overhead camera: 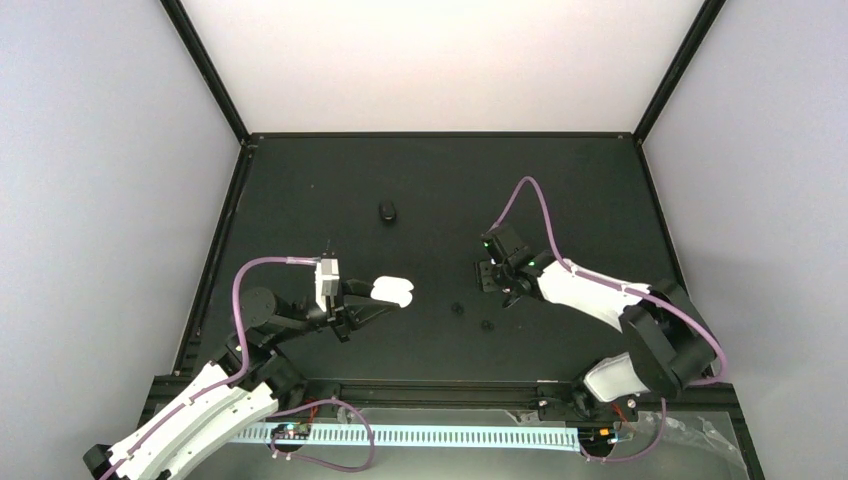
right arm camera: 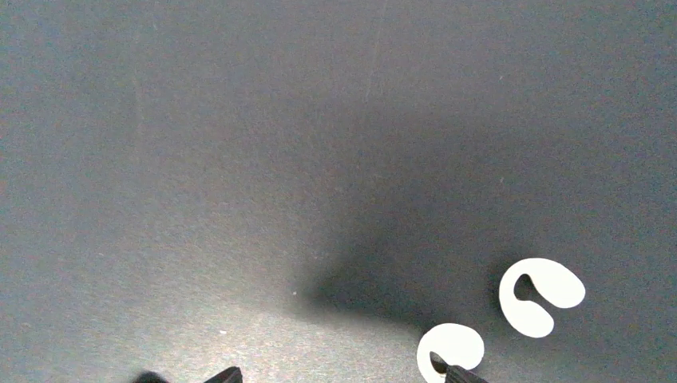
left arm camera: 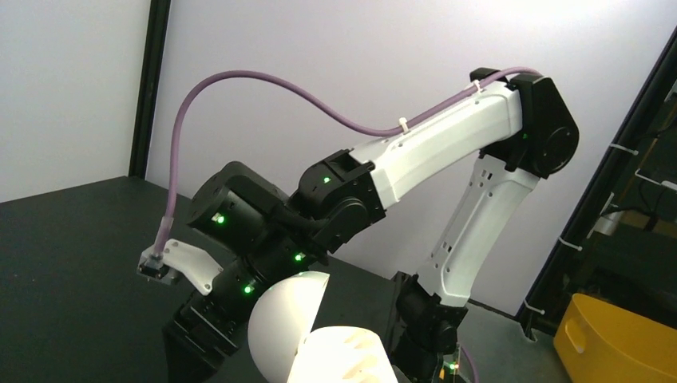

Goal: Insert the wireless bluetooth earbuds into the charging case
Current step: Pick up the earbud from the center of the board.

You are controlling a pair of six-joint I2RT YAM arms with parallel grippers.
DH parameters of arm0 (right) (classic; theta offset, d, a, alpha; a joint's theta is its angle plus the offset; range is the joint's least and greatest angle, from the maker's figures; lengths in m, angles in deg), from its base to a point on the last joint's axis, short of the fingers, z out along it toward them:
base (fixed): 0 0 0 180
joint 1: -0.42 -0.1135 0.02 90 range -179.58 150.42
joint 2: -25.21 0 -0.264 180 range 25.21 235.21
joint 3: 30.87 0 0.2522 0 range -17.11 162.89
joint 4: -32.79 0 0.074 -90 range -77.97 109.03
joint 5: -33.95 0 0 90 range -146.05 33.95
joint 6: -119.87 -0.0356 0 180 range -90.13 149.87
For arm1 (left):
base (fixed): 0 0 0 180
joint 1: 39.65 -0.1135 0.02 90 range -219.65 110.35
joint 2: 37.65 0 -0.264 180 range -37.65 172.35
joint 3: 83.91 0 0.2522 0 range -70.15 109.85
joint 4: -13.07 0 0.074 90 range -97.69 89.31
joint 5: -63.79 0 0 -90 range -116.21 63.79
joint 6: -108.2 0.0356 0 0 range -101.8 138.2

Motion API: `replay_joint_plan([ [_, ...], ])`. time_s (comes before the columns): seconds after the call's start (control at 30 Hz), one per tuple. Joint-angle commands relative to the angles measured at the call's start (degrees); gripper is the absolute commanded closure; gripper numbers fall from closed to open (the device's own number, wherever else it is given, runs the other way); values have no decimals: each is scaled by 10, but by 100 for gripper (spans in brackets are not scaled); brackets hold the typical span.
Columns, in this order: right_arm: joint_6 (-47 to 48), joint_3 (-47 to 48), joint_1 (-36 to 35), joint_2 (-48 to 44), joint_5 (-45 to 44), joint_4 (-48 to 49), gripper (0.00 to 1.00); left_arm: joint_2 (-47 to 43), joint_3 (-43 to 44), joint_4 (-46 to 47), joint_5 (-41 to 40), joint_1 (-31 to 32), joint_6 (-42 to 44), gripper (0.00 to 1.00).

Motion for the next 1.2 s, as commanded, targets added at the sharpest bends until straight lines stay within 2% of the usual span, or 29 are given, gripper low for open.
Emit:
replay_joint_plan([
  [0.0, -1, 5, 0, 21, 3, 3, 37, -4, 0, -5, -5, 1, 10, 99],
  [1.17, -7, -19, 11, 36, -56, 14, 54, 2, -6, -4, -4, 2, 10, 98],
])
